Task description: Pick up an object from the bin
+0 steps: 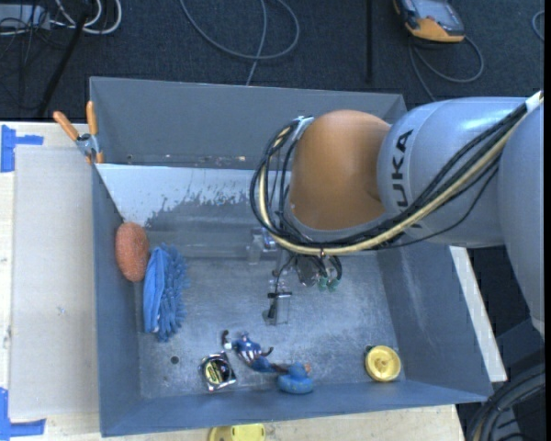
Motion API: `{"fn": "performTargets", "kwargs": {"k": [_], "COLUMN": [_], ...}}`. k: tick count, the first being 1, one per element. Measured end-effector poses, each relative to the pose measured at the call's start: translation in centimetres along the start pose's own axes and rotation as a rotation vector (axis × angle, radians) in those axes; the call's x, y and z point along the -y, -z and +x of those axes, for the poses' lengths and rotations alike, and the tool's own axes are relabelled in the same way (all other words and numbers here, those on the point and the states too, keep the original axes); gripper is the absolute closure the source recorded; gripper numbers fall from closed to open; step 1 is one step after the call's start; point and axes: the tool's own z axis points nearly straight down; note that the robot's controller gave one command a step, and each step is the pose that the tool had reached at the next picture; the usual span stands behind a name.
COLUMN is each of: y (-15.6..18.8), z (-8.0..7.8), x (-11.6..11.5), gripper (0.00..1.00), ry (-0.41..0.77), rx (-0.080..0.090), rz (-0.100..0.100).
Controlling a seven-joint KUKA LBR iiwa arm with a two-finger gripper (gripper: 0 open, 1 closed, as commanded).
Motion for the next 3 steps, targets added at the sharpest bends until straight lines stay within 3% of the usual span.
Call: {"fn": "performTargets", "kwargs": {"k": [1, 2, 3], "y": [-1.8, -6.0, -7.4], "z": [0.0, 5.4, 8.2], "x": [-1.0, -3.4, -2.3], "gripper": [0.00, 0.00, 0.00], "ry": [0.071, 0.167, 0.251], "rx": [0.020, 0.005, 0.008], "rz": [-0.001, 0.000, -0.001]}}
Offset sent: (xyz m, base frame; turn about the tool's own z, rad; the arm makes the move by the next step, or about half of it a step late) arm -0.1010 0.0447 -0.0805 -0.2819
